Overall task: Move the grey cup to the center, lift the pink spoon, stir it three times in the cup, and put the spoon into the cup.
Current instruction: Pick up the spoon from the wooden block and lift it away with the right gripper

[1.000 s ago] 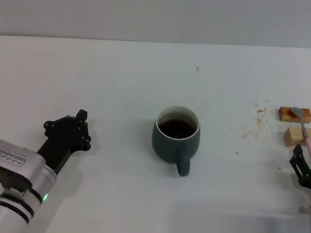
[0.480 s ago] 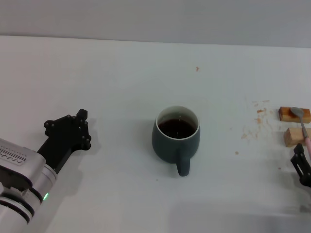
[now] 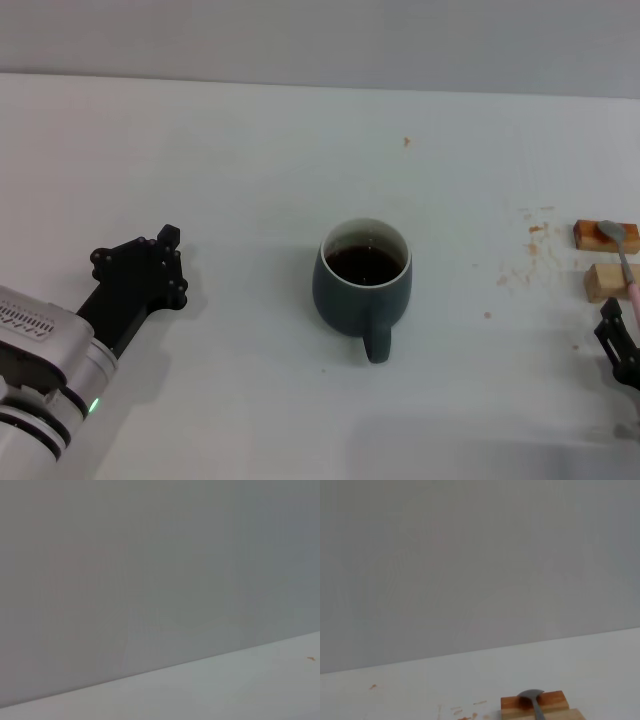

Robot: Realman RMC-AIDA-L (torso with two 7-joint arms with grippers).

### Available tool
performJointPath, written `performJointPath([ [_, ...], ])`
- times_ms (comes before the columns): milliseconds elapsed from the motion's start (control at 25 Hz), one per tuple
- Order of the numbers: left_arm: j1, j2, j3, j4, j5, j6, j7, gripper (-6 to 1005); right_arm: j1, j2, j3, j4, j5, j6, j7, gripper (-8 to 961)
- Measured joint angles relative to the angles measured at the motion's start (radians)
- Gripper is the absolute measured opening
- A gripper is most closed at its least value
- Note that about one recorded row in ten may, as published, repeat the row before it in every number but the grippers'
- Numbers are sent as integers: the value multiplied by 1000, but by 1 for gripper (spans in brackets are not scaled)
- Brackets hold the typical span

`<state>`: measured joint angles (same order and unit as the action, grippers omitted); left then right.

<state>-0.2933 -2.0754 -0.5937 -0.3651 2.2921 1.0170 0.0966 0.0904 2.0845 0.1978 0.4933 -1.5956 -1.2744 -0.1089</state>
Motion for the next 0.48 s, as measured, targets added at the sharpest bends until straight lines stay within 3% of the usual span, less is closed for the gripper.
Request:
performJointPath([
  [480, -4, 0, 0, 2, 0, 0, 0, -2, -2, 0, 0, 6, -4, -11, 0, 722],
])
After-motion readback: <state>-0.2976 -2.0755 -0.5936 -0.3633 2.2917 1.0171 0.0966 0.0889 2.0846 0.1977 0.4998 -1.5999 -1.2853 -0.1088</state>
